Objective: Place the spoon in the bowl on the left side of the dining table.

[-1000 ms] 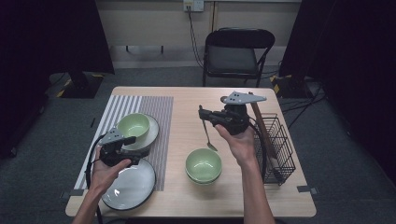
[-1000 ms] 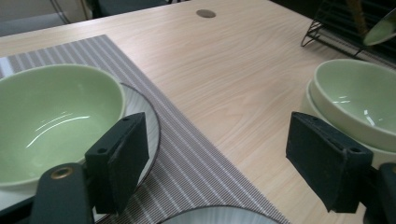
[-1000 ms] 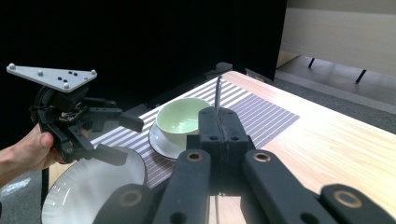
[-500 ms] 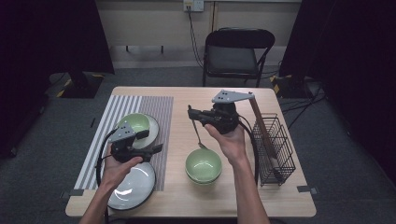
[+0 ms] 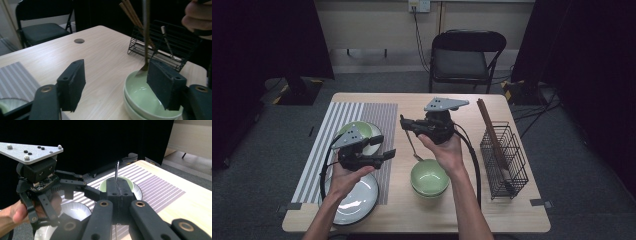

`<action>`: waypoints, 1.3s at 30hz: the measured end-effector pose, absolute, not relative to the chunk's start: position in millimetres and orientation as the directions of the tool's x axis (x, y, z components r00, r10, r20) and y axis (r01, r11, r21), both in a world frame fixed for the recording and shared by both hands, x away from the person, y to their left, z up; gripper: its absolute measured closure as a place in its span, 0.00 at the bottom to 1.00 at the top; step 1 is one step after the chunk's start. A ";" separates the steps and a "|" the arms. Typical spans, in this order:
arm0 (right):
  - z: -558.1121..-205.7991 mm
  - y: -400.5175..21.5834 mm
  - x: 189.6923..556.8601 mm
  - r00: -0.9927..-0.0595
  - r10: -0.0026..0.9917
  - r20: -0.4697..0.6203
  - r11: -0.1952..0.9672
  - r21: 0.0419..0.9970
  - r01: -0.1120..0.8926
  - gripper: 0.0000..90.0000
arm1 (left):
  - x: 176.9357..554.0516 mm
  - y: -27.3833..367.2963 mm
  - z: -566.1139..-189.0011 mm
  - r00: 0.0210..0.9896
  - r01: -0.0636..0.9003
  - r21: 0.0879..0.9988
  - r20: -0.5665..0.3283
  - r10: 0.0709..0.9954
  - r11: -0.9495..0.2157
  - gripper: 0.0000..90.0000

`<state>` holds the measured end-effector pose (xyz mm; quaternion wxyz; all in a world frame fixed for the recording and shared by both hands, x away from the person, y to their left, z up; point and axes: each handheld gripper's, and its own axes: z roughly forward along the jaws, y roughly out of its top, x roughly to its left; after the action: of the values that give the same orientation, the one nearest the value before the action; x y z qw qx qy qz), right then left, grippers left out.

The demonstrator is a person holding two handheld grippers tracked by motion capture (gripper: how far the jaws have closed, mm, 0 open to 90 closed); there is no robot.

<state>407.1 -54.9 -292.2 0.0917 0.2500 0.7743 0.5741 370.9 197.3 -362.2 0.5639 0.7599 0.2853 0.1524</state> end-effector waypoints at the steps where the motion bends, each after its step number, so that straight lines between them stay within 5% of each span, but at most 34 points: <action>1: -291.9 -53.6 407.2 -0.860 0.489 0.144 0.216 0.935 0.280 1.00 | 370.8 195.4 -360.8 0.797 0.257 0.944 -0.086 0.598 -0.206 0.36; 12: -289.4 -42.1 403.8 -0.874 0.466 0.138 0.218 0.940 0.264 1.00 | 374.6 182.2 -350.6 0.830 0.237 0.956 -0.106 0.548 -0.174 0.50; 15: -288.6 -39.6 402.6 -0.879 0.456 0.139 0.213 0.942 0.260 1.00 | 374.5 180.5 -347.5 0.839 0.213 0.967 -0.108 0.533 -0.139 0.62; 25: -290.8 -34.8 400.7 -0.888 0.434 0.150 0.207 0.943 0.260 1.00 | 382.1 182.4 -349.0 0.834 0.228 0.965 -0.126 0.537 -0.127 0.78; 39: -291.7 -33.9 405.9 -0.890 0.428 0.156 0.210 0.941 0.266 1.00 | 386.0 186.0 -347.4 0.848 0.225 0.966 -0.129 0.515 -0.127 0.94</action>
<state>405.9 -33.9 -291.7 0.0693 0.2240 0.7748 0.5871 386.0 186.0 -347.4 0.6118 0.7413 0.2493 0.1185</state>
